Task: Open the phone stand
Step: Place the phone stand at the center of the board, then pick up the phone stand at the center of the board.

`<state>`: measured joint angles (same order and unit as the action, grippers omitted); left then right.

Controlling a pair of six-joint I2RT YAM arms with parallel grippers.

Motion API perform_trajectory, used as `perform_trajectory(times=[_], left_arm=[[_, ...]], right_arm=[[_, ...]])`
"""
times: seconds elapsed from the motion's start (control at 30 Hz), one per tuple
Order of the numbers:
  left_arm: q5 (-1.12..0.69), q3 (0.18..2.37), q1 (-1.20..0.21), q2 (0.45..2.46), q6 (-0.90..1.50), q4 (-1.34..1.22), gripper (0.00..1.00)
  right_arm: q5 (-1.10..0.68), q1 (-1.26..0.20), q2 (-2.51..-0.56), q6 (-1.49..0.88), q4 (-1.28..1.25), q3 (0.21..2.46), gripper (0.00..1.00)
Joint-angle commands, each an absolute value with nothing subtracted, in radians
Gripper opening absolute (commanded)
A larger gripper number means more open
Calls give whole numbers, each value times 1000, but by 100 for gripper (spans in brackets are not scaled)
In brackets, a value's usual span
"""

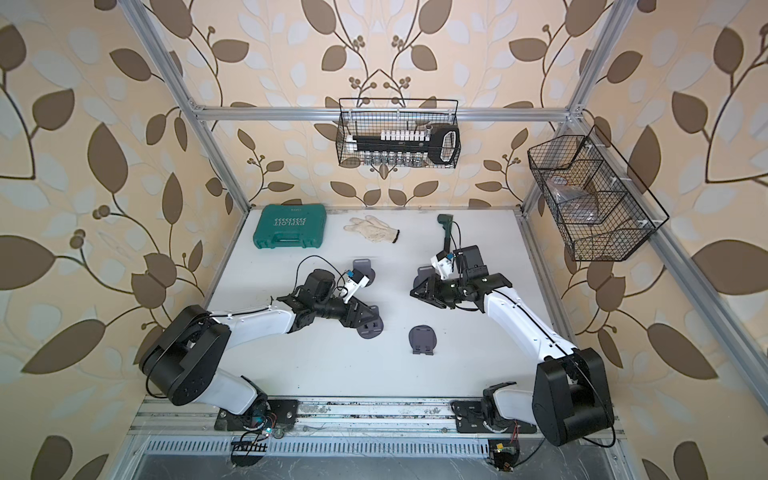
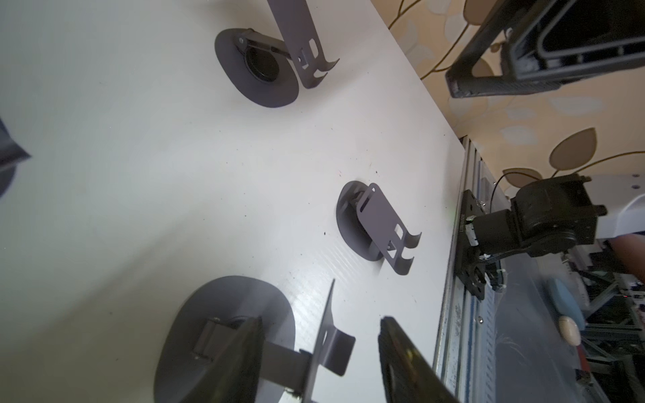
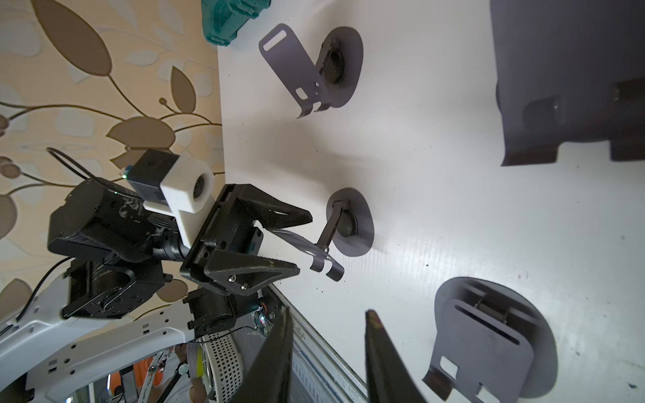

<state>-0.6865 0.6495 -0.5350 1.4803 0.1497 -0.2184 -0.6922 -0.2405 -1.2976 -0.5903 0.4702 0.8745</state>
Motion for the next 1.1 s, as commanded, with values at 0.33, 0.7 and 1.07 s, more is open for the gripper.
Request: perform_trajectory(times=[0.33, 0.7, 1.07], left_arm=[[-325, 935, -534, 1269, 234, 215, 69], [-308, 1137, -742, 1331, 332, 427, 69], [-201, 1089, -964, 1406, 505, 339, 69]], right_arm=[[-517, -210, -1053, -481, 617, 874, 33], [-428, -209, -850, -478, 695, 825, 39], [-350, -209, -749, -456, 761, 810, 45]])
